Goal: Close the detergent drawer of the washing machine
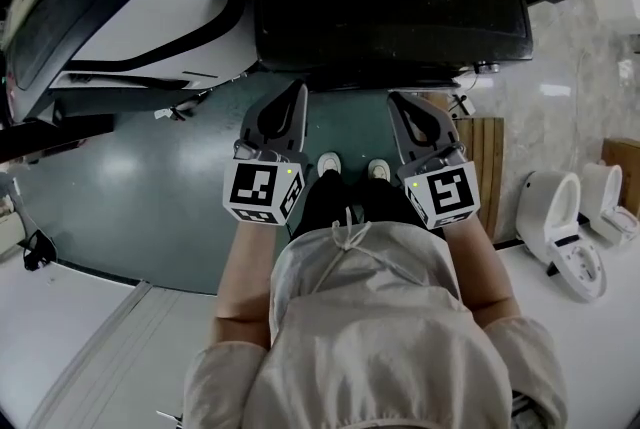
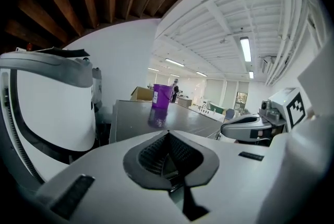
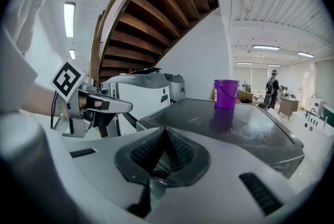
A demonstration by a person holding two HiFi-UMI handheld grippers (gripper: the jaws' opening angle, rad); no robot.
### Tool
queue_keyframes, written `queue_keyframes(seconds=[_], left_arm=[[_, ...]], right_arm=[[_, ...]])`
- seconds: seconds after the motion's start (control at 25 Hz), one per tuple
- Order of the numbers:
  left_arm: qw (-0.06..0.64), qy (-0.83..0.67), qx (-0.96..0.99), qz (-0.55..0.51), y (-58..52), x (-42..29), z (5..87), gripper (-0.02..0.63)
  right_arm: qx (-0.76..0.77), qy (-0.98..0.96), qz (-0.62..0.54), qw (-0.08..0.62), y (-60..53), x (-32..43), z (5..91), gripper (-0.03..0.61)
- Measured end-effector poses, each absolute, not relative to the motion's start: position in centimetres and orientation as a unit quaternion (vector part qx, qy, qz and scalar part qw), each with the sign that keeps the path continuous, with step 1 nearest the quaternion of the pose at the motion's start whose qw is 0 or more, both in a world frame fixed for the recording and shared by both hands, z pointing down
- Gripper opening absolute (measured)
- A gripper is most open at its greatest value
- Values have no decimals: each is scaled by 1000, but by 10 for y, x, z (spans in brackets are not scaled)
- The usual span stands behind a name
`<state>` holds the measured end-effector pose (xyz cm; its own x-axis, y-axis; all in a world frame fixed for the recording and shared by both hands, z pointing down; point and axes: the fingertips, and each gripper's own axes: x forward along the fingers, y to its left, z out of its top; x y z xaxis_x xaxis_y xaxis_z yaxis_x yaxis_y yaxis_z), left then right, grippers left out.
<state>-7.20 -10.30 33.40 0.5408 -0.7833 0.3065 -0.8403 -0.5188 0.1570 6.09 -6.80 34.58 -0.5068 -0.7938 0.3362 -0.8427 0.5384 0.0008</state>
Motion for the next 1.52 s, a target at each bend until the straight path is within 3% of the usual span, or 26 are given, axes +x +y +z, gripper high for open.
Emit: queue_keyframes(seconds=[0.64, 1.52], left_arm=[[60, -438, 893, 78, -64, -77, 213, 17], [41, -443, 892, 80, -64, -61, 192, 17]], right_arm=[[518, -851, 13, 86, -51, 99, 235, 5], [526, -847, -1, 73, -51, 122, 208, 2]])
